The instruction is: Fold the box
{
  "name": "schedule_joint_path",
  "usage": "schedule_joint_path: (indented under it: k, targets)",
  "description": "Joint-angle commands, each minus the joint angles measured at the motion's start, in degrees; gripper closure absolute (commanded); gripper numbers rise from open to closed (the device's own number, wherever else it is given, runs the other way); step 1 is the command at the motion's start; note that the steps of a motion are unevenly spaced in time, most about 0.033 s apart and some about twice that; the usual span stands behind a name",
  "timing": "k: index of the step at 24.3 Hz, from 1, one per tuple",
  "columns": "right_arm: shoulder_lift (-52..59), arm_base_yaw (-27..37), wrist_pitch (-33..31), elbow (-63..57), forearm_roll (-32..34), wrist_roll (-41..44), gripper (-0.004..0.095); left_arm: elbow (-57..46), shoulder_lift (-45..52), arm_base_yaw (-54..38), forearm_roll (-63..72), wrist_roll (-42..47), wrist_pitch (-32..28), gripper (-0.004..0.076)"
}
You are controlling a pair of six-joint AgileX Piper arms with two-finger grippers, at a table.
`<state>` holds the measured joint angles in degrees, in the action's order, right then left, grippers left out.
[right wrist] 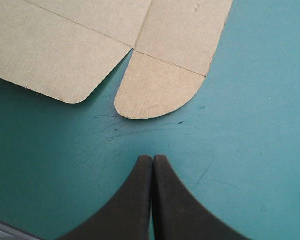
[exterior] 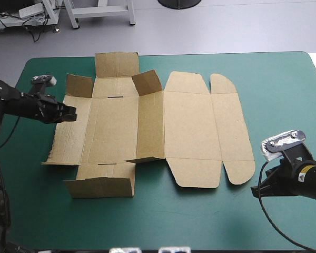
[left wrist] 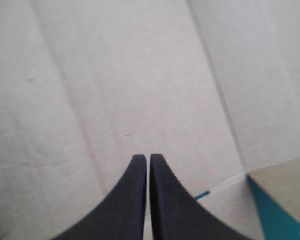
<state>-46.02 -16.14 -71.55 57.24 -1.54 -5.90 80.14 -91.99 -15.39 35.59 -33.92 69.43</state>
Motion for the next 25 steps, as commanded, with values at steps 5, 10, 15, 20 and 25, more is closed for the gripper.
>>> schedule_joint_path:
  k: [5,10,15,20,25]
  targets:
    - [0.0,0.0,1.7,1.9,0.1,-0.7,0.0928,1.8,-1.9,-8.1,-9.7,-0.2,4.9,0.0709]
    - [0.0,0.0,1.5,1.9,-0.3,-0.4,0.0928,1.8,-4.4,-13.6,-6.4,-0.1,4.8,0.0678]
    - [0.0,0.0,1.5,1.9,-1.1,-0.9,0.0928,1.8,-8.0,-17.3,-2.4,-0.6,4.9,0.0399]
    - [0.0,0.0,1.5,1.9,-1.1,-1.1,0.0928,1.8,-11.6,-17.1,2.4,-1.9,5.3,0.0268]
    - [0.0,0.0,1.5,1.9,-1.2,-1.1,0.0928,1.7,-15.6,-17.1,5.3,-2.3,5.4,0.0268]
